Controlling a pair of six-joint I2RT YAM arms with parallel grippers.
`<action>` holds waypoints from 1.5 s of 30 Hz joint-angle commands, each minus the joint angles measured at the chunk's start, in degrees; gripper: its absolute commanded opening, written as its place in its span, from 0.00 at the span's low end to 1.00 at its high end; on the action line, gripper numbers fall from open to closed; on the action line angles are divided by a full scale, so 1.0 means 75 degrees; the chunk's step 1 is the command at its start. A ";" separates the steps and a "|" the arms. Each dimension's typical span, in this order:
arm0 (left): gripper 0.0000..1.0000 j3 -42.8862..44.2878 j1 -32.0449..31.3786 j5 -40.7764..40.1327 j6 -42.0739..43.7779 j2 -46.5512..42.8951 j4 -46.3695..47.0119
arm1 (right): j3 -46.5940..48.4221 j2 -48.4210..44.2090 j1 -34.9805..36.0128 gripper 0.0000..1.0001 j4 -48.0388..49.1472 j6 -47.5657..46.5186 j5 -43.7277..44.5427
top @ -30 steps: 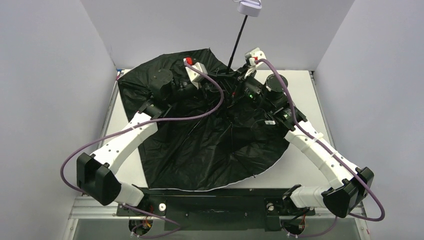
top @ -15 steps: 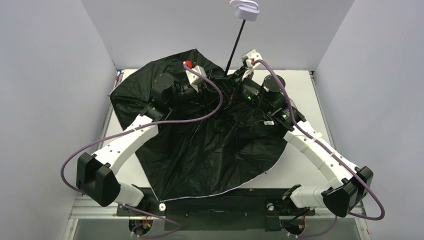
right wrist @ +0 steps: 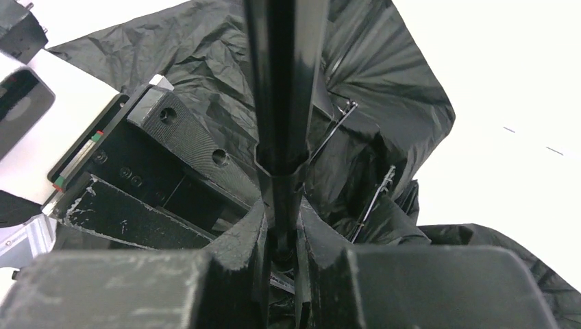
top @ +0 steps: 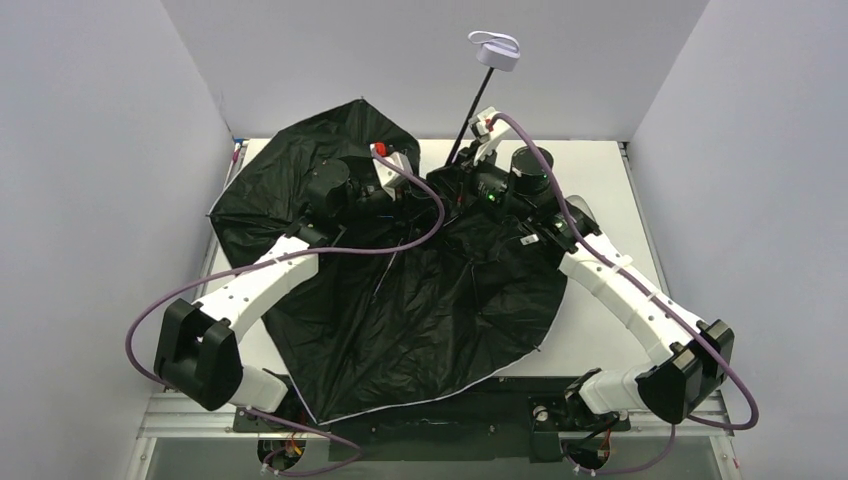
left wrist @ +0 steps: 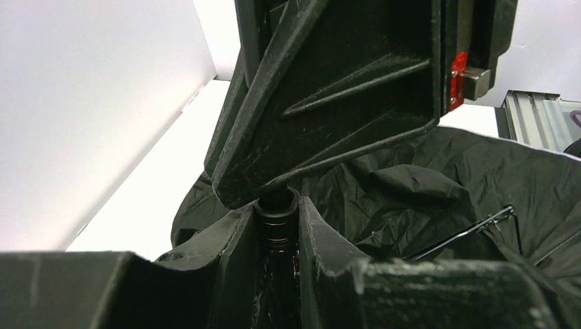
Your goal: Open the umbrella
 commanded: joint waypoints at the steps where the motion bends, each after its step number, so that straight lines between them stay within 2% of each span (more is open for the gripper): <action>1: 0.03 -0.0570 0.0796 -0.0719 0.0659 0.0624 -0.1843 | 0.1302 -0.0594 -0.0621 0.00 0.2596 0.0102 0.0464; 14: 0.04 -0.0219 0.1300 -0.1436 0.1252 0.1227 -0.2456 | 0.2030 -0.0162 -0.1185 0.00 0.3149 0.0098 0.0402; 19: 0.04 -0.0275 0.1735 -0.1594 0.1268 0.1398 -0.2737 | 0.2299 -0.0110 -0.1401 0.00 0.3142 0.0052 0.0382; 25: 0.04 -0.0300 0.1997 -0.1877 0.1954 0.1584 -0.3368 | 0.2659 0.0039 -0.1650 0.00 0.3166 0.0144 0.0352; 34: 0.03 -0.0129 0.2196 -0.2282 0.2464 0.1811 -0.3960 | 0.2669 0.0119 -0.1753 0.00 0.3140 0.0202 0.0254; 38: 0.08 -0.0023 0.2250 -0.1773 0.2396 0.1653 -0.3835 | 0.2561 0.0127 -0.1657 0.00 0.2965 0.0428 0.0046; 45: 0.11 0.0343 0.1860 -0.1429 0.2114 0.1276 -0.3346 | 0.1492 -0.0121 -0.0939 0.00 0.2741 0.0490 -0.0098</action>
